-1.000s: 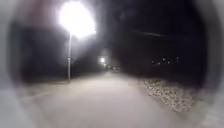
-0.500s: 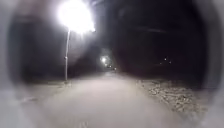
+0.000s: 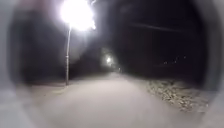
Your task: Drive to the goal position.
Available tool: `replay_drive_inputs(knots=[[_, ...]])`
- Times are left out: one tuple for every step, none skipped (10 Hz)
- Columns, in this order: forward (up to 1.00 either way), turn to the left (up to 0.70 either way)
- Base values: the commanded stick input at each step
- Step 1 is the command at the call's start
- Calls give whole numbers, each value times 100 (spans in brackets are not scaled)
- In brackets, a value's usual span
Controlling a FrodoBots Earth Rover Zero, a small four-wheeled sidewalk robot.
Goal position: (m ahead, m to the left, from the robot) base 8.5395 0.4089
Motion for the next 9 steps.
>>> replay_drive_inputs(knots=[[100, 0], [100, 0], [100, 0], [100, 0], [100, 0], [100, 0], [100, 0], [100, 0], [100, 0]])
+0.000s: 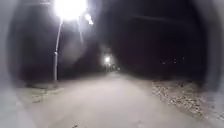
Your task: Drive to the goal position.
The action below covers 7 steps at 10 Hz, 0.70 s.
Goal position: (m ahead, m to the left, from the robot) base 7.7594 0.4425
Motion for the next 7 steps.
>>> replay_drive_inputs(knots=[[100, 0], [100, 0], [100, 0], [100, 0], [100, 0], [100, 0], [100, 0]])
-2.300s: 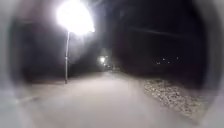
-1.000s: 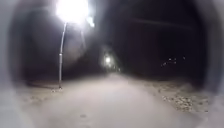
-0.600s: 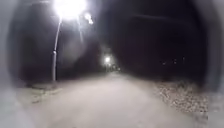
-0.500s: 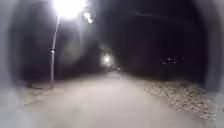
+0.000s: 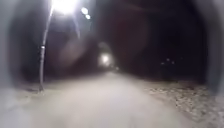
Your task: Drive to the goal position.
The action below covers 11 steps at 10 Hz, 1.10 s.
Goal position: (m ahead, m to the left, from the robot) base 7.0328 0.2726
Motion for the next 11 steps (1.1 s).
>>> replay_drive_inputs(knots=[[100, 38], [100, 40], [100, 40], [100, 24], [100, 0], [100, 0], [100, 0], [100, 0], [100, 5], [100, 26], [100, 39]])
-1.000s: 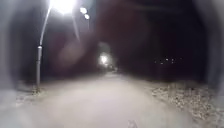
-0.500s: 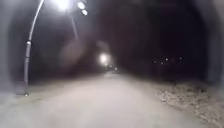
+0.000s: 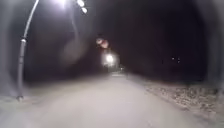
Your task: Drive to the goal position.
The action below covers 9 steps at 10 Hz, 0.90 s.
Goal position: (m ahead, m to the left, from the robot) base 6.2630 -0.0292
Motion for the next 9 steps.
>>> replay_drive_inputs(knots=[[100, 19], [100, 0], [100, 0], [100, 0], [100, 0], [100, 0], [100, 0], [100, 0], [100, 0]])
